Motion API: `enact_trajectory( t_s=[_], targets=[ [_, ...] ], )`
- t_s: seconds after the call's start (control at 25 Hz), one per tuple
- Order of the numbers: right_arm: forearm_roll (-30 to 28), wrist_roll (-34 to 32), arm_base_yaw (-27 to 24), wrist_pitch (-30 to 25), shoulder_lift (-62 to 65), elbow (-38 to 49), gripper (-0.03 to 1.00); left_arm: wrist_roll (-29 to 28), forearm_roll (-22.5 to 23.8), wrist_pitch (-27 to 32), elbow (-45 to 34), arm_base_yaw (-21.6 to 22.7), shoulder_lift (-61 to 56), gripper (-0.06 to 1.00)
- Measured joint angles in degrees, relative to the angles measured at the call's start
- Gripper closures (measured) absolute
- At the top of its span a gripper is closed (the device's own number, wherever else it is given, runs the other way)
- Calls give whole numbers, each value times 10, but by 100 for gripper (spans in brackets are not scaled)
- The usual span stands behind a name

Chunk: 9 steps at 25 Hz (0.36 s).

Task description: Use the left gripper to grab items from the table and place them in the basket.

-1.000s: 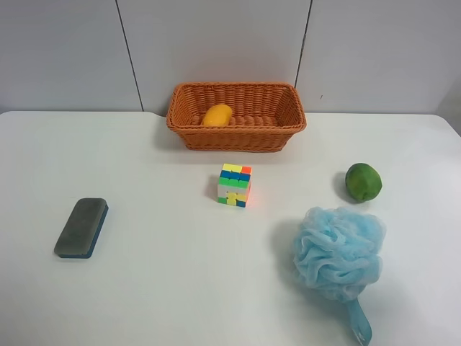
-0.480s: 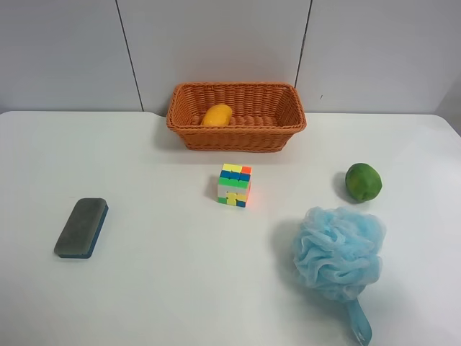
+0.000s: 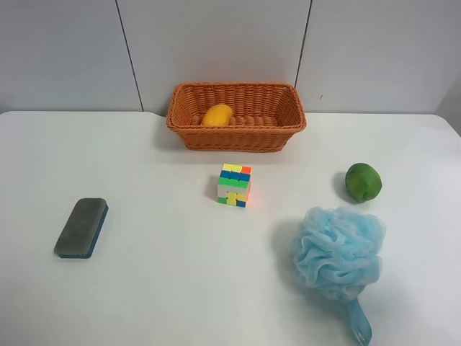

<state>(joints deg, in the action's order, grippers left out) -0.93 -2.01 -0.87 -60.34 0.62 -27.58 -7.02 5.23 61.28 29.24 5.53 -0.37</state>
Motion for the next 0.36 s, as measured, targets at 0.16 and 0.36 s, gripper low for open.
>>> enact_trajectory(
  t_s=[0.16,0.36],
  targets=[
    [0,0,0,0,0,0,-3,1,-2,0,0,0,0,-5],
    [0,0,0,0,0,0,-3,2,-2,0,0,0,0,-5]
  ],
)
